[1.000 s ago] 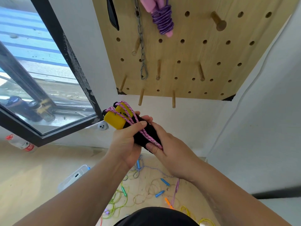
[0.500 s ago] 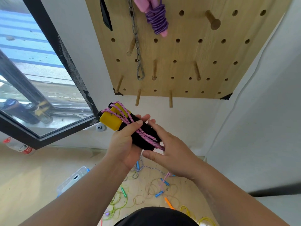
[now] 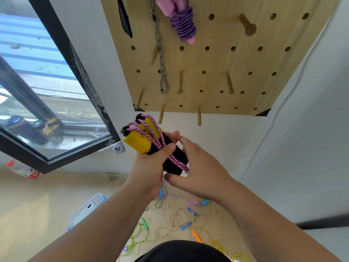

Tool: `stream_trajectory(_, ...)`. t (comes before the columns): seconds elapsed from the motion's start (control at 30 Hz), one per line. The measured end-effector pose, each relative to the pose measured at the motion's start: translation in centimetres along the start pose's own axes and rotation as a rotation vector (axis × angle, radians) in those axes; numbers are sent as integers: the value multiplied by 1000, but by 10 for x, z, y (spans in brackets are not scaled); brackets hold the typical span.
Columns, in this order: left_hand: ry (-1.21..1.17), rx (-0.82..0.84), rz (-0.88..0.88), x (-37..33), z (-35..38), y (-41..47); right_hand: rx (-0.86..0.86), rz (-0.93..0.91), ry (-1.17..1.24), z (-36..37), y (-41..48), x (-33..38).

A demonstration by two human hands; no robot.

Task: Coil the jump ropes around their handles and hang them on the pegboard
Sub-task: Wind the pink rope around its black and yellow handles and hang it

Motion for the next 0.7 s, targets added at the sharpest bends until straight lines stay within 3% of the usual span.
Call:
stream_trajectory(0.23,-63,-28,-90,12,0,-5,4,56,-226,4,10,-2)
stream_trajectory(0.47,197,-352,-371,24,-37,-7,132,126,-389,12,16,-26)
stream_trajectory(0.5,271,-432,-305,19,-46,-8,160,141,-405,13,16,-34)
stream_trajectory(0.57,558,-486,11,-1,-59,-11,215,158,-437,14,14,-45)
stream_trajectory(0.63,1088,-220,461,-19,-53,-11,265,137,-472,16,13,-49)
stream_trajectory(0.67,1387,6,625,-18,-44,-9,287,112,-484,18,14,-48)
stream_trajectory(0.7,1681,235,678,-11,-37,-3,308,78,-495,20,14,-44)
Point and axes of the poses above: each hand's wrist, its own y-axis towards the middle knuckle, its own z-axis out of the palm, x = y × z, the point moved 4 cm from there along y, towards the middle knuckle, and after that the axes turned 11 degrees about -y, right-handed, at the moved point
